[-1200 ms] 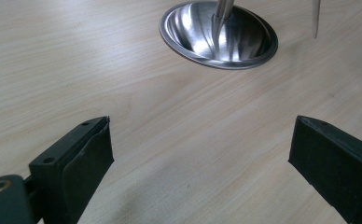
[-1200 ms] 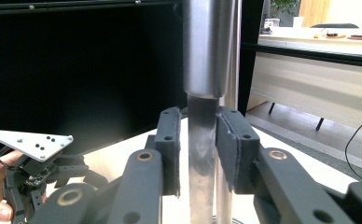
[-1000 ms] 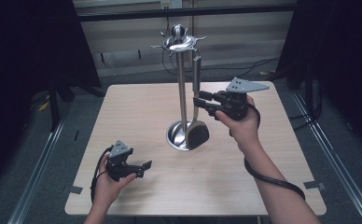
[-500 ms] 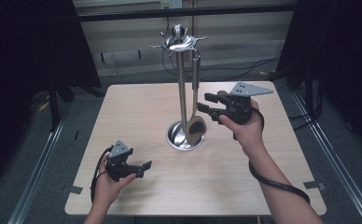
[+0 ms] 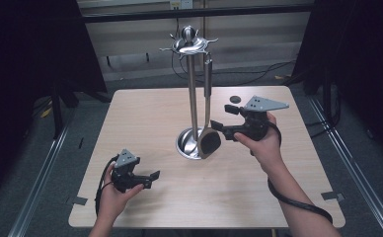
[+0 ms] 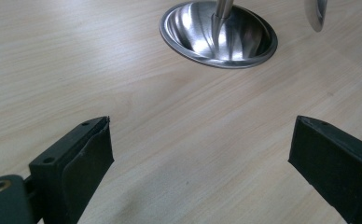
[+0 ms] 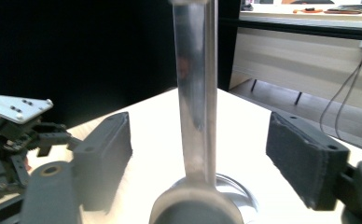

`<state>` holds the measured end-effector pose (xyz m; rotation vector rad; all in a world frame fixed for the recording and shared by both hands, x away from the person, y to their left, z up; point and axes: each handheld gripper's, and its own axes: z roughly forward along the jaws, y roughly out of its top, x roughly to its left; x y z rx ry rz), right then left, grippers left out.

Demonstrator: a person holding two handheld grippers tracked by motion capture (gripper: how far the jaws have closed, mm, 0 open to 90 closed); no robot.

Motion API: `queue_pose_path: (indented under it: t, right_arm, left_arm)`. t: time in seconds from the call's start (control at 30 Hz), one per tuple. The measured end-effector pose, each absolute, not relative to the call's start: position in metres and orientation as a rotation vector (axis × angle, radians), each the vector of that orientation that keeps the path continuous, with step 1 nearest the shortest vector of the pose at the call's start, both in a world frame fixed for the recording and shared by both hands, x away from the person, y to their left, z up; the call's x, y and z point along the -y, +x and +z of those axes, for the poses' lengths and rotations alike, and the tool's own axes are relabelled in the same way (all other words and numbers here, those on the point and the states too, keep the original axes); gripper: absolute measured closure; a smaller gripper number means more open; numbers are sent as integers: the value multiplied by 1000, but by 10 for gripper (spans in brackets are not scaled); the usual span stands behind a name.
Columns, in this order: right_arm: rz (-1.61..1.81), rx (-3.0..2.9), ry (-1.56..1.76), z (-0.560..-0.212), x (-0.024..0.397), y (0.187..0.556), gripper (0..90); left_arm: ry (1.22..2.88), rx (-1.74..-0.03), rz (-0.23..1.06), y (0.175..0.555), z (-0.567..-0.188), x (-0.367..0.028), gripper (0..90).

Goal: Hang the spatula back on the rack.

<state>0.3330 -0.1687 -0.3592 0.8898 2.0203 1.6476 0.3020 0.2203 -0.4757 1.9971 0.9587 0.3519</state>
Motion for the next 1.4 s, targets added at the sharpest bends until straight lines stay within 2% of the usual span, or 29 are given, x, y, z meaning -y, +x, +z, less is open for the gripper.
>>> queue_pose_path:
  t: [0.57, 1.4]
  right_arm:
    - [1599, -2066, 871, -370, 172, 321, 153]
    - [1561, -2094, 909, -391, 187, 307, 139]
  left_arm:
    - [2010, -949, 359, 302, -475, -219, 59]
    - [2013, -949, 347, 302, -477, -217, 59]
